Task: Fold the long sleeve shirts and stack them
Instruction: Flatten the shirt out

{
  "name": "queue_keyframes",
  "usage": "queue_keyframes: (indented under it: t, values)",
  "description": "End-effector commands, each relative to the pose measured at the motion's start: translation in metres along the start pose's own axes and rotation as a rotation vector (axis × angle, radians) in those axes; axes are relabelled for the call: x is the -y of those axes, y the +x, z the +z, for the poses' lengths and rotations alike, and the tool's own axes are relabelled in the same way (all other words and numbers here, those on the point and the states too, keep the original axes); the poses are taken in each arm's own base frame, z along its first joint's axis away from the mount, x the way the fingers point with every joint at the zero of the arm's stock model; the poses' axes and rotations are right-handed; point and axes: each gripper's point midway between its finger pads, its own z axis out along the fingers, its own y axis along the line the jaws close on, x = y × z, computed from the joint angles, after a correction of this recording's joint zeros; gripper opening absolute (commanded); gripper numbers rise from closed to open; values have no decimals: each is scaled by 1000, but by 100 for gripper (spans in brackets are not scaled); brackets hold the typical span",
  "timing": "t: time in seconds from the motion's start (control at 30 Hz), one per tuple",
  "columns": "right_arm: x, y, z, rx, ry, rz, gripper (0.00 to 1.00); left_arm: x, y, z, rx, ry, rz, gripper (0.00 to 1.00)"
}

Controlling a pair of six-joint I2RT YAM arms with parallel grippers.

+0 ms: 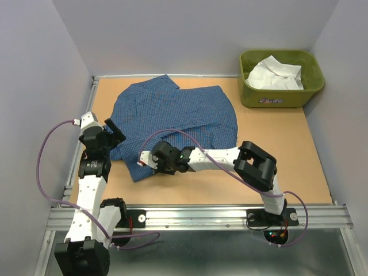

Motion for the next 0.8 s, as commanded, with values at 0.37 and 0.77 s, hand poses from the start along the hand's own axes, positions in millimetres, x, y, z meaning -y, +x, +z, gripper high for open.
queue_keyframes:
  t: [0.37, 0.77]
  values:
    - [41, -187, -240, 529, 78, 71, 1, 5, -20, -6, 89, 16, -1, 95]
    - [-32, -157, -264, 542, -250, 207, 1, 3, -22, -8, 99, 11, -6, 95]
